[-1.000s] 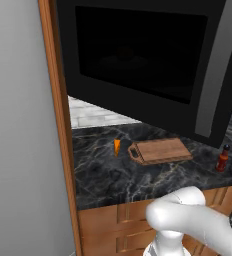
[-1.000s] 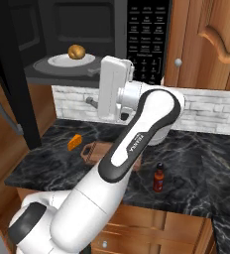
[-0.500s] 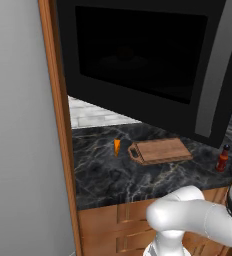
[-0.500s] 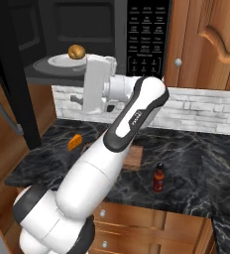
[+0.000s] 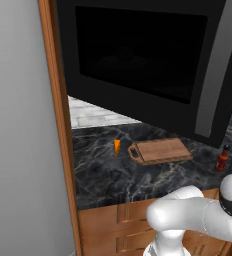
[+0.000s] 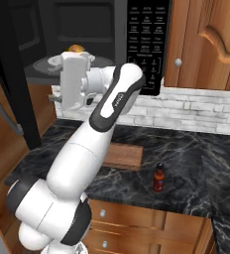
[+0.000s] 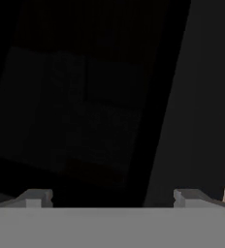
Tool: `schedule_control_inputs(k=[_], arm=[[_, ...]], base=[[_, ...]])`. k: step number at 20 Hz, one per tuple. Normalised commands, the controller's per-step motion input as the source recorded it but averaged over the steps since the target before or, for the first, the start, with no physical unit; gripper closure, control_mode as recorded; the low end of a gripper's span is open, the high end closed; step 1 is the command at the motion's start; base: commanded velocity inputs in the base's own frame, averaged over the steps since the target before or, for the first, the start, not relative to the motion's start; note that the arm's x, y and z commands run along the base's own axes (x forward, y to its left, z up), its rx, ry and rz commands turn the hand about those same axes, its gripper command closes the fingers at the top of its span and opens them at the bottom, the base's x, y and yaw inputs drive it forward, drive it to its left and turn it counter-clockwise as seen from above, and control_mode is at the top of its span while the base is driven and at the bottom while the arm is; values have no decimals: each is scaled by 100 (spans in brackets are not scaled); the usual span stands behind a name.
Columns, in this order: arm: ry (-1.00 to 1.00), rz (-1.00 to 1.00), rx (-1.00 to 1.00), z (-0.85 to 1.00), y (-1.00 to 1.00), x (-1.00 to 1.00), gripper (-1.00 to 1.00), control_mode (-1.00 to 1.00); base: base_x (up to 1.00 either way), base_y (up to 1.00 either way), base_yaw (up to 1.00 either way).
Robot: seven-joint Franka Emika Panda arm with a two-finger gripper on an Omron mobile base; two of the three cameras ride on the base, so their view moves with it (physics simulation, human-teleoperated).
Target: Retrieve the reheated potato from the microwave, then place the potato, cheese, and condiment on the cutting board.
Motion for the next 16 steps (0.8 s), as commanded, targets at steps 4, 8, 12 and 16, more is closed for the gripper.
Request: schedule_control_inputs(k=[4, 8, 12, 16], arm=[[-18, 6, 0, 19, 41, -92, -100, -100], [-16, 0, 0, 17, 43, -87, -100, -100], [-12, 0, 1, 14, 41, -73, -100, -100], [-9, 0, 1, 9, 44, -69, -100, -100]], base=[[0, 0, 0], [0, 0, 0], [0, 0, 0], [0, 0, 0]])
